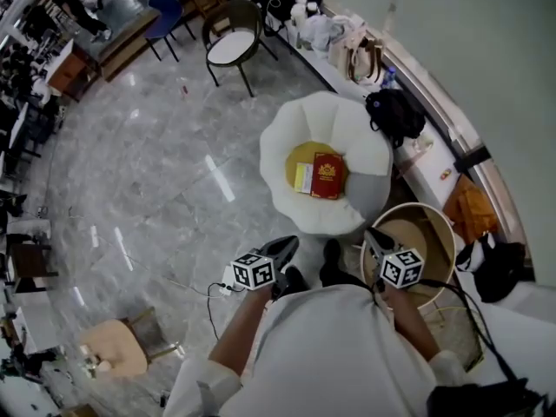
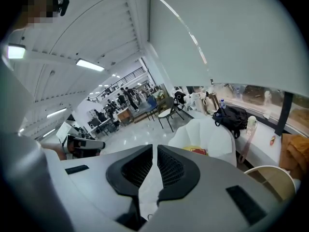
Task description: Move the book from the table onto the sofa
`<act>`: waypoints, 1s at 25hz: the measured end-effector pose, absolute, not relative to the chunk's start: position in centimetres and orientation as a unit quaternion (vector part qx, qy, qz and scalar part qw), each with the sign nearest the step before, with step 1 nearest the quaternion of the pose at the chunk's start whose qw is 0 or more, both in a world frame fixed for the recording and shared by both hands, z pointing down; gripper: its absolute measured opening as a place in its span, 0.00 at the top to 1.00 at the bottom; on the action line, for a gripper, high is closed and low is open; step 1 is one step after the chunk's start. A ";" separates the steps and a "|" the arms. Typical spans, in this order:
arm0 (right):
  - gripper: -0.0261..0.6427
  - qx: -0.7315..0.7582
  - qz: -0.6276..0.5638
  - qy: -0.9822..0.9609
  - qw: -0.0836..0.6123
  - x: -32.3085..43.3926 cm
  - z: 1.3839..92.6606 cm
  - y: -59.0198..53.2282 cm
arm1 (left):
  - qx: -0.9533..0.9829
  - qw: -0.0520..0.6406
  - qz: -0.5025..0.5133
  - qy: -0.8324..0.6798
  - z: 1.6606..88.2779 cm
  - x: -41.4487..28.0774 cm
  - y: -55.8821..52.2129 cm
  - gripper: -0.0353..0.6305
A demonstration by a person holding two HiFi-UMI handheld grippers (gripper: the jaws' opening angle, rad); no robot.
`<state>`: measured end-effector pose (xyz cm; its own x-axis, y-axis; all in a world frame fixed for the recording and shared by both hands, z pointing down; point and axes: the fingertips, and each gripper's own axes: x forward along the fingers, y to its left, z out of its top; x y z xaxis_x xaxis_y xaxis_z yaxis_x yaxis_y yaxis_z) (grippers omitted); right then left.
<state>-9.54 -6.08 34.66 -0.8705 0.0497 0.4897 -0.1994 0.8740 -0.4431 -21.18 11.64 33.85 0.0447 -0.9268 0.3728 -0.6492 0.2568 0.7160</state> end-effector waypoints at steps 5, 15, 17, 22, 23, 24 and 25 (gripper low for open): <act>0.88 0.059 0.241 -0.941 0.229 -8.1 32.5 -1.5 | 0.611 0.410 -0.211 -0.643 31.5 -20.4 14.9 0.94; 0.88 0.123 0.247 -0.942 0.192 -4.5 30.7 2.5 | 0.675 0.403 -0.141 -0.602 31.9 -17.7 17.4 0.94; 0.88 0.125 0.244 -0.943 0.189 -3.8 30.6 2.8 | 0.682 0.399 -0.123 -0.601 32.0 -17.0 17.4 0.94; 0.89 0.125 0.242 -0.944 0.187 -2.9 30.3 2.5 | 0.683 0.387 -0.106 -0.610 31.3 -16.6 17.5 0.94; 0.89 0.125 0.243 -0.944 0.185 -2.9 30.2 2.2 | 0.681 0.385 -0.106 -0.614 31.2 -16.7 17.5 0.94; 0.89 0.124 0.243 -0.944 0.184 -2.9 30.0 1.9 | 0.678 0.383 -0.106 -0.618 31.0 -16.9 17.5 0.94; 0.89 0.121 0.242 -0.945 0.184 -2.9 29.9 1.6 | 0.674 0.381 -0.108 -0.623 30.8 -17.1 17.4 0.94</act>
<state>-2.92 1.61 29.92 -0.9027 -0.1405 0.4066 -0.3185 0.8535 -0.4123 -17.05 17.40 30.83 0.2001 -0.9225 0.3302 -0.7581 0.0678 0.6486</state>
